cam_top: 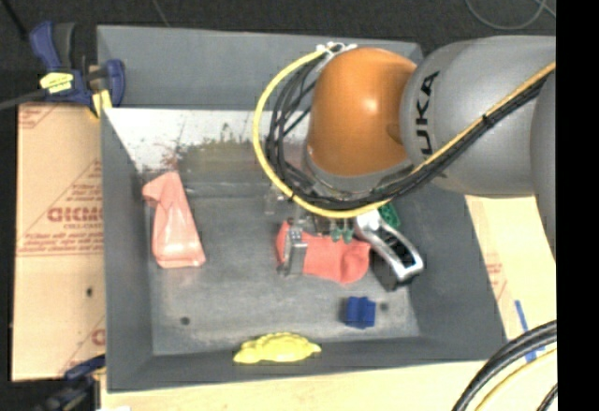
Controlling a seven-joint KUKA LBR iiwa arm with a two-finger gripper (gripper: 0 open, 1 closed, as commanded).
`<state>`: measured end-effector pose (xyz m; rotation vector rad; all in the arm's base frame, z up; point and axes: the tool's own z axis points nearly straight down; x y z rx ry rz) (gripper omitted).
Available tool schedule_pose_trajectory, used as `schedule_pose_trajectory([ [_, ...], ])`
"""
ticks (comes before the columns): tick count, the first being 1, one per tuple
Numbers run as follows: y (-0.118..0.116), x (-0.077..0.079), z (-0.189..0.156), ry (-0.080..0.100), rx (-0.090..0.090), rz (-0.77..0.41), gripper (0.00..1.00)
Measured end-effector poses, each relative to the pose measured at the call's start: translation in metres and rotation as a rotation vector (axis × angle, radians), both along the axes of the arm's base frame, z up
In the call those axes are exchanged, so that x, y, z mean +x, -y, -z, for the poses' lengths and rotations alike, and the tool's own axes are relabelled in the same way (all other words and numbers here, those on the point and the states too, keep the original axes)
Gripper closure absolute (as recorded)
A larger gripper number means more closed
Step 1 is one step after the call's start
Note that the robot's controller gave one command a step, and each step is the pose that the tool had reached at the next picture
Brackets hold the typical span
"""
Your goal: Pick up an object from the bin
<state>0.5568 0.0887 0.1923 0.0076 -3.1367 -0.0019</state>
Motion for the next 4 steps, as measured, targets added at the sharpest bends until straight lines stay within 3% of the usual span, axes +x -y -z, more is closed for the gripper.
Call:
schedule_pose_trajectory([
  [1, 0.000, 0.001, -0.004, 0.006, 0.001, 0.002, 0.00],
  [2, 0.040, -0.011, 0.066, 0.009, 0.002, 0.035, 0.00],
  [3, 0.118, 0.022, 0.065, 0.006, 0.002, 0.172, 0.00],
  [4, 0.139, 0.030, 0.061, 0.010, -0.003, 0.153, 0.00],
])
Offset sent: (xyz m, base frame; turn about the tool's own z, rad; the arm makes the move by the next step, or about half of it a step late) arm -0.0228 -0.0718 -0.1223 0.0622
